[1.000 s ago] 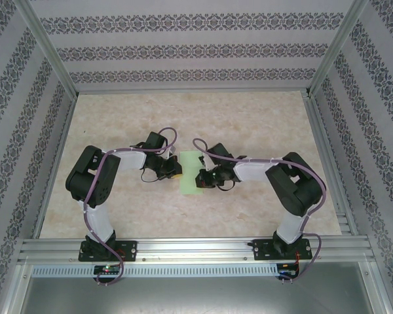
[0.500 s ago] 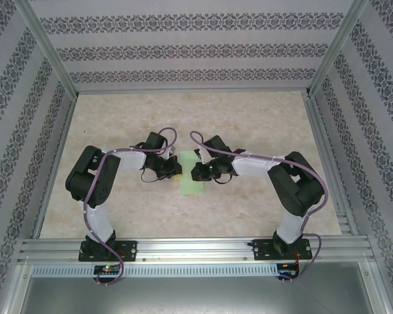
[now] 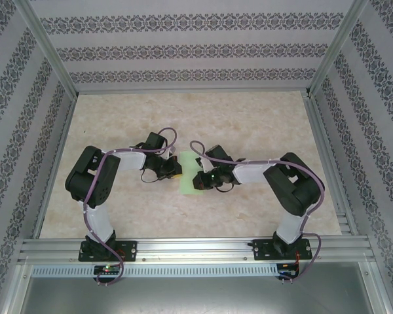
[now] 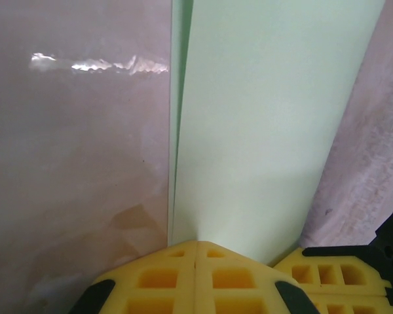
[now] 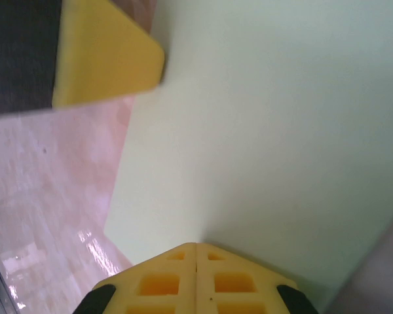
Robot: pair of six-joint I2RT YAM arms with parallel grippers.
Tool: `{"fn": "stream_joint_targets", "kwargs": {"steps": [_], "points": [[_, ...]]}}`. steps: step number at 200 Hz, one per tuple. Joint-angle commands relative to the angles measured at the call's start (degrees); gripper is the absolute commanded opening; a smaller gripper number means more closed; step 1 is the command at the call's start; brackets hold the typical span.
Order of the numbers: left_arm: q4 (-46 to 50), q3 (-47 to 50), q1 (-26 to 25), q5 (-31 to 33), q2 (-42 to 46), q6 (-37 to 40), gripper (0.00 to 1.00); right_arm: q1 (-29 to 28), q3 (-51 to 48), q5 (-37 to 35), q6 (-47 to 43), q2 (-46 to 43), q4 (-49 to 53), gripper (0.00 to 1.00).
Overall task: Fold a paper plane with a square sheet of paper (pick it up from the middle)
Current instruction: Fold the square sheet of paper in half at the center of the table.
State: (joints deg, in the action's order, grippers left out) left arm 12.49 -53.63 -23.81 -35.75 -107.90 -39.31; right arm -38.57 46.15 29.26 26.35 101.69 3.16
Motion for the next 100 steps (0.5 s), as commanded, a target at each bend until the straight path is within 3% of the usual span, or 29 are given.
{"fn": "stream_joint_targets", "kwargs": {"steps": [1, 32, 68, 100], "points": [[9.66, 5.5, -1.28, 15.01, -7.76, -0.33, 0.0, 0.32, -6.02, -0.28, -0.67, -2.14, 4.1, 0.01], [9.72, 5.4, -1.26, 14.95, -7.77, -0.27, 0.0, 0.65, -8.29, -0.93, -0.07, -5.7, 4.78, 0.01], [10.1, 4.69, -1.26, 14.63, -7.69, -0.1, 0.0, 1.13, -3.44, -2.39, 0.43, -10.41, 5.29, 0.01], [10.1, 4.58, -1.29, 14.57, -7.93, -0.14, 0.0, 1.18, 1.92, -1.63, 8.18, -5.03, -4.72, 0.01]]}}
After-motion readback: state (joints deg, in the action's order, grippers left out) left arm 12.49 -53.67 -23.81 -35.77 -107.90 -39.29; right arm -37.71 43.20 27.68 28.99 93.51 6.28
